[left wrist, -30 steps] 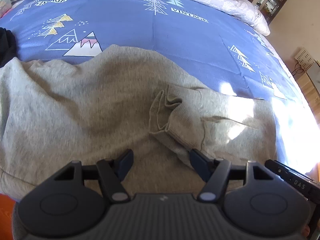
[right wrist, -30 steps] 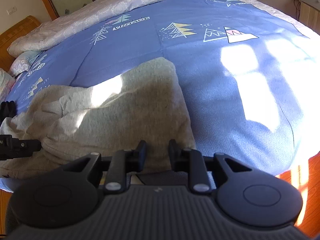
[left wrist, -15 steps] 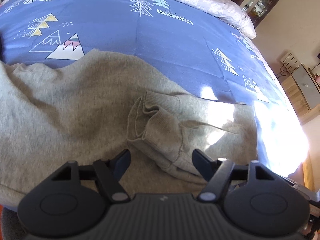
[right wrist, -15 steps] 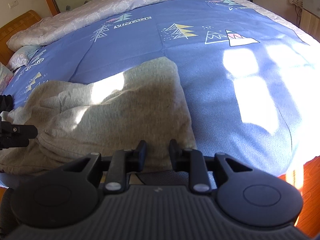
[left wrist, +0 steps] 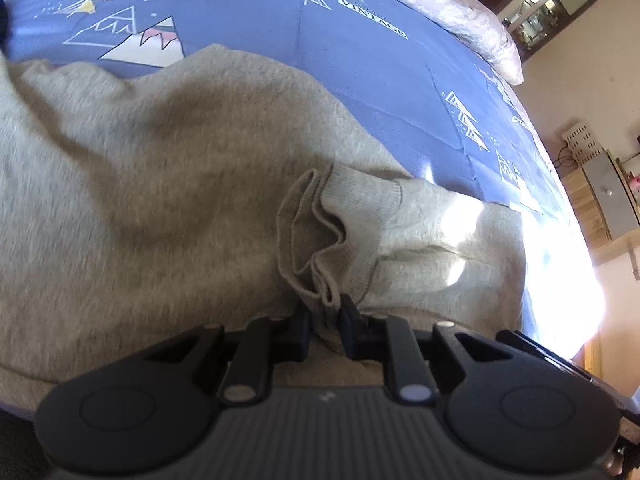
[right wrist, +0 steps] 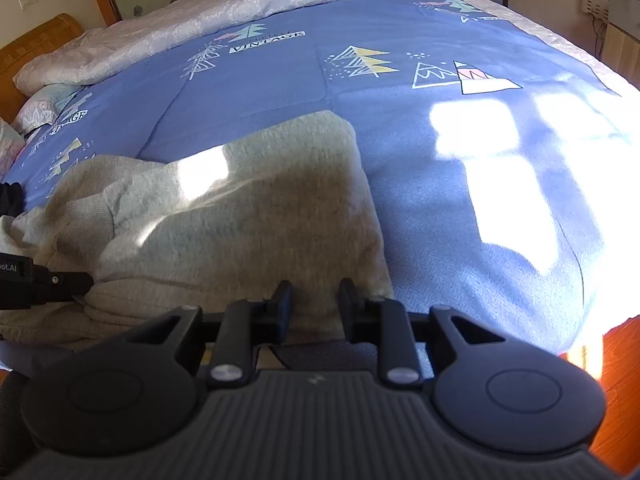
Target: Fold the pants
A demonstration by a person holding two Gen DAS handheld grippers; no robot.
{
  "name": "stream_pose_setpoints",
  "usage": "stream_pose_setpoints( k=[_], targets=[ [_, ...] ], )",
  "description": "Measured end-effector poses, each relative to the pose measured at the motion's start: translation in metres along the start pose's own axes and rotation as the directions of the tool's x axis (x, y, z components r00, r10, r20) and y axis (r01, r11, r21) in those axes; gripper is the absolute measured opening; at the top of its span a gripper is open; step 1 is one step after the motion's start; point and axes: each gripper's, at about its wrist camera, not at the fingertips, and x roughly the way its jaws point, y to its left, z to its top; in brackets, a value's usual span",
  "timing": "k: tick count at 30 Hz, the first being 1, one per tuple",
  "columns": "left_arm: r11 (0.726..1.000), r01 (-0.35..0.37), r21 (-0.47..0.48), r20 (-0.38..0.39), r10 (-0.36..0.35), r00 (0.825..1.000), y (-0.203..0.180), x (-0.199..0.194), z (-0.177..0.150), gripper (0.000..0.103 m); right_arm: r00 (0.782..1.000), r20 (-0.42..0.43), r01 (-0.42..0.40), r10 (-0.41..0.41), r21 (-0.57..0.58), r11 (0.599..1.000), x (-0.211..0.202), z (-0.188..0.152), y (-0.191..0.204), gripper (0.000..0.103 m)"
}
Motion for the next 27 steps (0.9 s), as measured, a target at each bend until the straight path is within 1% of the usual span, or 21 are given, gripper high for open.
stream_pose_setpoints(
  k=[3,6,7,9,11,13,15,17,18,20,22,24,26,27],
  targets=[
    [1.0,0.015,-0.027,-0.001,-0.015,1.0,0.004,-0.001,0.0,0.019,1.0,0.0,0.008,-0.008,-0.005,1.0,0.0,-0.001,0.003,0.028],
    [0.997,0.041,-0.062,-0.004,-0.041,0.999,0.01,-0.013,0.001,0.024,1.0,-0.002,0.016,-0.016,0.009,1.0,-0.002,0.0,0.005,0.028],
    [0.997,0.048,-0.067,0.017,-0.047,0.999,0.014,-0.022,0.001,0.026,1.0,0.005,0.016,-0.016,0.023,1.0,-0.005,0.0,0.006,0.028],
    [0.996,0.075,-0.048,0.087,-0.07,0.994,0.027,-0.049,-0.001,0.028,0.999,0.039,-0.003,0.002,0.037,0.999,-0.014,-0.001,0.008,0.032],
    [0.992,0.113,-0.053,0.157,-0.103,0.982,0.046,-0.079,-0.006,0.036,0.998,0.066,-0.017,0.017,0.004,1.0,-0.02,-0.002,0.018,0.032],
    [0.986,0.149,-0.074,0.225,-0.129,0.966,0.069,-0.109,-0.012,0.04,0.996,0.084,-0.023,0.027,-0.054,0.998,-0.023,-0.001,0.033,0.032],
    [0.979,0.173,-0.111,0.295,-0.134,0.946,0.094,-0.137,-0.021,0.045,0.994,0.091,-0.047,0.057,-0.109,0.993,-0.023,0.0,0.051,0.033],
    [0.967,0.184,-0.179,0.366,-0.108,0.924,0.121,-0.161,-0.03,0.056,0.991,0.083,-0.089,0.103,-0.161,0.983,-0.02,0.004,0.072,0.033],
    [0.957,0.186,-0.223,0.392,-0.087,0.916,0.134,-0.168,-0.035,0.058,0.989,0.076,-0.109,0.125,-0.181,0.977,-0.017,0.005,0.082,0.033],
    [0.926,0.203,-0.318,0.425,-0.052,0.904,0.165,-0.178,-0.044,0.06,0.984,0.056,-0.156,0.172,-0.217,0.964,-0.011,0.009,0.103,0.033],
    [0.884,0.213,-0.417,0.432,-0.013,0.902,0.194,-0.18,-0.05,0.06,0.976,0.05,-0.193,0.213,-0.263,0.945,-0.007,0.012,0.125,0.033],
    [0.844,0.24,-0.48,0.439,-0.006,0.898,0.213,-0.178,-0.056,0.065,0.969,0.054,-0.212,0.239,-0.305,0.928,-0.003,0.015,0.143,0.032],
    [0.811,0.261,-0.523,0.448,0.001,0.894,0.224,-0.172,-0.058,0.082,0.964,0.052,-0.23,0.26,-0.323,0.918,0.004,0.018,0.157,0.032],
    [0.802,0.269,-0.533,0.45,0.0,0.893,0.228,-0.169,-0.057,0.085,0.963,0.044,-0.239,0.267,-0.324,0.915,0.008,0.018,0.163,0.032]
  ],
)
